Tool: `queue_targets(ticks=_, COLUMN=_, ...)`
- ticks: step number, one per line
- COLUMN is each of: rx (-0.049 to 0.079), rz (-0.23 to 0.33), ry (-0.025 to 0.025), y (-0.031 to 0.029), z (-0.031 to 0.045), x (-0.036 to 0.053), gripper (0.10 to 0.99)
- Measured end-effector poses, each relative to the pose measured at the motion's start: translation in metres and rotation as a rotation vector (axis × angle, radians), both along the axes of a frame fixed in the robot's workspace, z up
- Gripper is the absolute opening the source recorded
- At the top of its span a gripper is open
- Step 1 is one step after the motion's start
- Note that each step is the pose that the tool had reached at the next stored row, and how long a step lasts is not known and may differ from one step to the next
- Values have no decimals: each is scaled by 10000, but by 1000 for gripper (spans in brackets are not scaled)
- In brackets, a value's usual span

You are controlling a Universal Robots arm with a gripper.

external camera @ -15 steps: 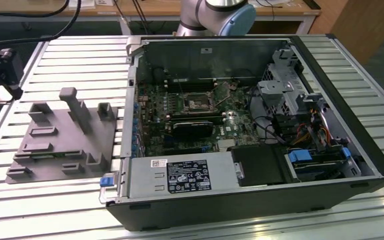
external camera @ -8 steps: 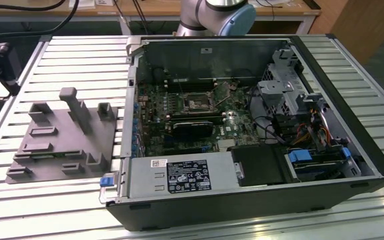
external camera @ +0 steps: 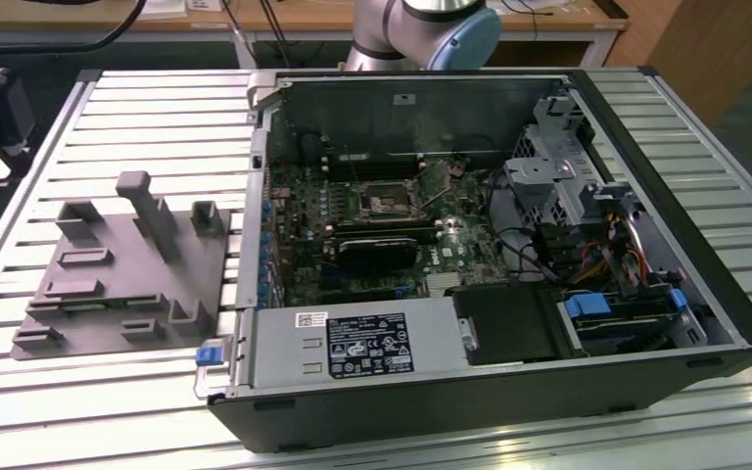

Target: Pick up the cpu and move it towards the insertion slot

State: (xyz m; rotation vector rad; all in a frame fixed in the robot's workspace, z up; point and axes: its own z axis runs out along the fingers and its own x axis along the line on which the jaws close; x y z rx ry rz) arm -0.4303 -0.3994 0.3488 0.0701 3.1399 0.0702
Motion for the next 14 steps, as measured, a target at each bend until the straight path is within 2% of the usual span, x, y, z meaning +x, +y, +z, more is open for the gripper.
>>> queue_targets(ticks=8, rx=0, rz=0, ry=0, y=10, z=132, x=2, gripper=545)
queue_targets(ticks=14, rx=1, rz=0, ry=0, y=11, z=152, x=62, gripper=545)
